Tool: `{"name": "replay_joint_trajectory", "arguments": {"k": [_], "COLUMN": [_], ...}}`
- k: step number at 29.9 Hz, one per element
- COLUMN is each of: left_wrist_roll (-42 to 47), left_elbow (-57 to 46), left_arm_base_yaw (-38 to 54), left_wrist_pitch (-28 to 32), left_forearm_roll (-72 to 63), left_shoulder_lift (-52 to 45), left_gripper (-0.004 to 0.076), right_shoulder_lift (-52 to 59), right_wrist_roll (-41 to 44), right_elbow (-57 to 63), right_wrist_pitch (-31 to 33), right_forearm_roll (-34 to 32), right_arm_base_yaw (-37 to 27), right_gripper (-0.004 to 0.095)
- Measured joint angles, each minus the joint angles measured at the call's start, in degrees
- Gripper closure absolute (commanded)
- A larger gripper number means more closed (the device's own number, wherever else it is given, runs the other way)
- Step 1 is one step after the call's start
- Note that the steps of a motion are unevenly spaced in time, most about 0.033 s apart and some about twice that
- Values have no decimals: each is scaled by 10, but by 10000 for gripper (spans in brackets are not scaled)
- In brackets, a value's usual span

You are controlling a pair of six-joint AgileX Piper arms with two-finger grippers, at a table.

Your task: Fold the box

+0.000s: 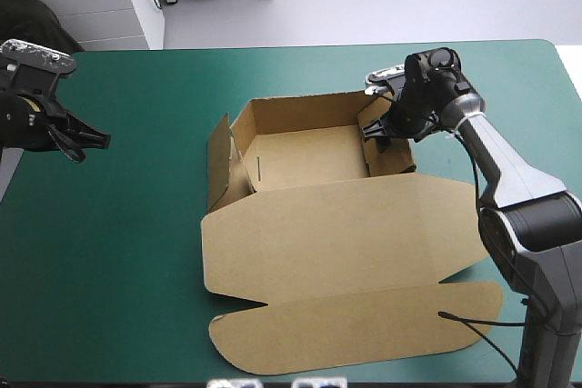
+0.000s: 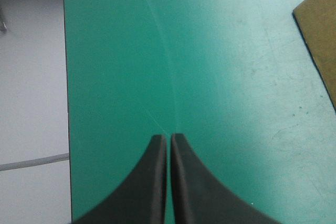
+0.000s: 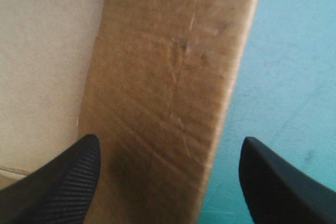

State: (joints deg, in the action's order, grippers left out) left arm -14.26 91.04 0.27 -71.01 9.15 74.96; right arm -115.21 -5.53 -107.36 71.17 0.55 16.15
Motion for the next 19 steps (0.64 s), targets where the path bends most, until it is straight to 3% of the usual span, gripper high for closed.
{"name": "replay_joint_trajectory", "arguments": {"k": [2, 4, 9, 19], "left_wrist_roll": [0, 0, 0, 0], "left_elbow": [0, 0, 0, 0], "left_arm_base_yaw": [0, 0, 0, 0], "left_wrist_pitch": [-1, -4, -6, -6], "left_forearm_roll": [0, -1, -1, -2], "left_shoulder_lift": [0, 0, 0, 0], "left_gripper": [715, 715, 715, 715], "right_shoulder_lift": [-14, -29, -41, -41], "right_wrist_roll": [1, 6, 9, 5], "right_elbow": [6, 7, 8, 3], "right_wrist_pitch": [0, -2, -5, -2], "right_forearm_roll": [0, 2, 6, 41], "right_arm_base_yaw": [0, 0, -1, -1], "right_gripper": [280, 401, 902, 927]}}
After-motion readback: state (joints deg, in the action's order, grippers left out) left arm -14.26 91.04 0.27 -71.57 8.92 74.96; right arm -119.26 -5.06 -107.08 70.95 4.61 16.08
